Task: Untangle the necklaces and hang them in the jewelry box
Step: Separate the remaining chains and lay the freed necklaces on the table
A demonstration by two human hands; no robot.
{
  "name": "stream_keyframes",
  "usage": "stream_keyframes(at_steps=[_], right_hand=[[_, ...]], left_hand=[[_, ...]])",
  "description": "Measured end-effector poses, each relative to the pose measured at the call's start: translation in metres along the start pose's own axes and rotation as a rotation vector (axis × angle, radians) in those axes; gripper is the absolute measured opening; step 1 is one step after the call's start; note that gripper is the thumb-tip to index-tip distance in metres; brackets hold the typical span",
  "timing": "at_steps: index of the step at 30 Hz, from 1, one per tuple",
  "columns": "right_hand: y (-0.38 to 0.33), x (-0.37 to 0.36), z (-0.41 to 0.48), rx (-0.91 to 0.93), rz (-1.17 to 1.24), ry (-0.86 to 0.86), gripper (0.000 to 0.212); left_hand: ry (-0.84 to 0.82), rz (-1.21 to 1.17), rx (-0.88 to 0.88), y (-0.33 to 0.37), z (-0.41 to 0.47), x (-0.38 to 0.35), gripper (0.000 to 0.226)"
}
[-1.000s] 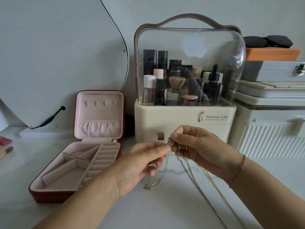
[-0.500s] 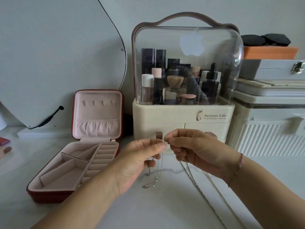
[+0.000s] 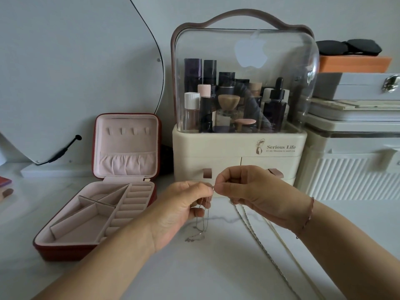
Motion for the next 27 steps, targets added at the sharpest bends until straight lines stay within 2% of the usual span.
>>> stream_keyframes(at_steps=[3,9,13,16,20,23,27], right_hand=[[0.002,-0.002,0.0,-0.026,-0.056,-0.018,0.008],[0.003,-0.004,0.0,-0.052,-0.11,-0.009,0.012],[0.005,-0.003,0.0,-0.04,0.108,-0.038,0.013],[0.006,-0.005,0.001,-0.044,0.242,-0.067,0.006],[0.007,0.0,0.004,-0.064,0.303,-0.028,0.019],[0.006,0.0,0.003,-0.068,0.317,-0.025,0.016],[0.005,-0.006,0.002,-0.086,0.36,-0.065,0.02]], left_hand=[[0.037,0.001,-0.024,0.002,0.002,0.003,0.02],[-0.043,-0.038,-0.003,0.0,-0.001,-0.005,0.02],[-0.151,-0.037,0.059,-0.002,-0.003,-0.014,0.017],[-0.122,-0.032,0.067,-0.003,0.0,-0.009,0.02],[-0.036,0.025,0.061,-0.004,0.004,0.001,0.021],[-0.043,0.033,0.048,-0.003,0.002,-0.001,0.013],[-0.09,0.041,0.026,0.0,0.001,-0.006,0.02]])
Point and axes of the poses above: each hand's wrist, its own z-axis towards the middle knuckle, its own x-axis out of the back of the hand, y = z × x, the point moved 8 cm from there along z, towards the middle knuckle, and after that the axes turned 4 degrees about -x, right-handed, at the moved point
